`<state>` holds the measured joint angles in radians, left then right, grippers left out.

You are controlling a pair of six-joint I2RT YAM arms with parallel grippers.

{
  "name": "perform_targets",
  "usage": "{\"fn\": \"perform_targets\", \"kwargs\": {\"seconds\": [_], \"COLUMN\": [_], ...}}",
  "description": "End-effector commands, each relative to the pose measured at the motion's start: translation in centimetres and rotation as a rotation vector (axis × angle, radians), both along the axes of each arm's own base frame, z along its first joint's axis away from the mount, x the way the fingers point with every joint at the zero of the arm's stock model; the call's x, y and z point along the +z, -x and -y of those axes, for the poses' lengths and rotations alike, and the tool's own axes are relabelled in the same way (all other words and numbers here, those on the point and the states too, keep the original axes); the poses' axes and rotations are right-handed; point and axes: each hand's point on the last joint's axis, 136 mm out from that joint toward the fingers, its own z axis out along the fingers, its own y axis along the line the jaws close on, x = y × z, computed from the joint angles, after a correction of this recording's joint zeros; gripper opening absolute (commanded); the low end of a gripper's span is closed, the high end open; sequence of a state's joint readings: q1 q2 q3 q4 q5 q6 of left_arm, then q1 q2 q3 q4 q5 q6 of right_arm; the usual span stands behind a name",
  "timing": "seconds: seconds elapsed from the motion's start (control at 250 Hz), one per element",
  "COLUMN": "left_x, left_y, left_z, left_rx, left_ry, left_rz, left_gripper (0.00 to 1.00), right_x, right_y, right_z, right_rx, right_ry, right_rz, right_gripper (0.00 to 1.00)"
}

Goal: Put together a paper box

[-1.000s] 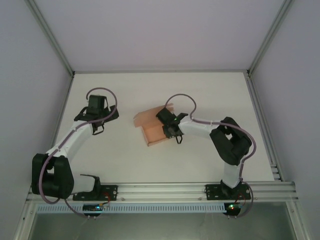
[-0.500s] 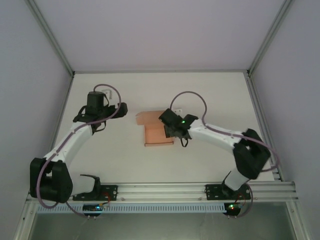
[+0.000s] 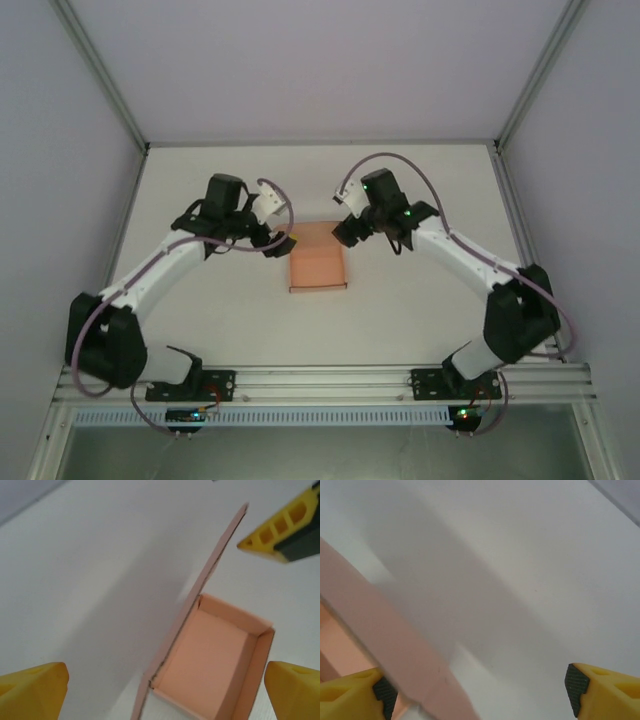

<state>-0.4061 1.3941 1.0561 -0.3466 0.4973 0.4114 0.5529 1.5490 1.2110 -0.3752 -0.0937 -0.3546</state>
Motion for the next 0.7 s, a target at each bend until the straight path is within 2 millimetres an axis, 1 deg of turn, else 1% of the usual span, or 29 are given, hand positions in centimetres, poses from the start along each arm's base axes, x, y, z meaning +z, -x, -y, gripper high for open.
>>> {"fn": "perform_targets", "kwargs": {"seconds": [0.0,0.036,0.076,0.128,0.18,0.232,0.264,0.288,0.324,0.384,0.455,0.519,0.587,0.651,0.699], "left_x": [-1.3,-1.8,-2.1,-2.6,-3.0,-3.5,-3.6,-3.7,-3.8,-3.7,-3.5,-3.2,-2.6,-1.8,-1.0], "left_y": [0.6,0.6,0.4,0.5,0.6,0.4,0.2,0.0,-0.2,-0.4,-0.3,-0.7,-1.4,-2.6,-3.9], "left_z": [-0.1,-0.1,-0.1,-0.1,-0.1,-0.2,-0.3,-0.5,-0.7,-0.7,-0.5,-0.5,-0.5,-0.9,-1.2], "left_rx": [-0.096,-0.104,-0.1,-0.109,-0.112,-0.106,-0.092,-0.075,-0.049,-0.04,-0.039,-0.009,0.032,0.118,0.205], "left_ry": [-0.089,-0.101,-0.109,-0.117,-0.133,-0.152,-0.164,-0.175,-0.183,-0.184,-0.19,-0.196,-0.187,-0.172,-0.144], "left_rz": [-0.036,-0.048,-0.057,-0.076,-0.09,-0.104,-0.102,-0.104,-0.106,-0.099,-0.088,-0.065,-0.038,-0.009,0.009], "left_gripper": [0.89,0.83,0.75,0.66,0.53,0.44,0.36,0.29,0.22,0.11,0.0,0.0,0.0,0.0,0.0], "right_x": [-1.3,-1.8,-2.4,-2.6,-2.9,-3.1,-3.1,-3.4,-3.4,-3.2,-3.1,-3.0,-2.8,-2.3,-1.4], "right_y": [1.3,1.5,1.4,1.2,0.8,0.7,0.7,1.1,1.0,0.6,0.7,0.8,0.7,0.0,-1.0], "right_z": [-1.6,-1.6,-1.2,-1.0,-0.7,-0.4,-0.2,0.0,0.2,0.6,0.6,0.5,0.4,1.0,1.0], "right_rx": [0.226,0.242,0.231,0.22,0.205,0.196,0.192,0.191,0.185,0.161,0.161,0.161,0.127,0.023,-0.068], "right_ry": [0.065,0.087,0.114,0.135,0.155,0.166,0.172,0.184,0.191,0.219,0.227,0.232,0.222,0.214,0.169], "right_rz": [-0.063,-0.093,-0.115,-0.123,-0.119,-0.118,-0.117,-0.135,-0.133,-0.11,-0.108,-0.105,-0.105,-0.095,-0.068], "right_gripper": [0.81,0.77,0.65,0.56,0.43,0.38,0.36,0.33,0.27,0.2,0.1,0.0,0.0,0.0,0.0]}}
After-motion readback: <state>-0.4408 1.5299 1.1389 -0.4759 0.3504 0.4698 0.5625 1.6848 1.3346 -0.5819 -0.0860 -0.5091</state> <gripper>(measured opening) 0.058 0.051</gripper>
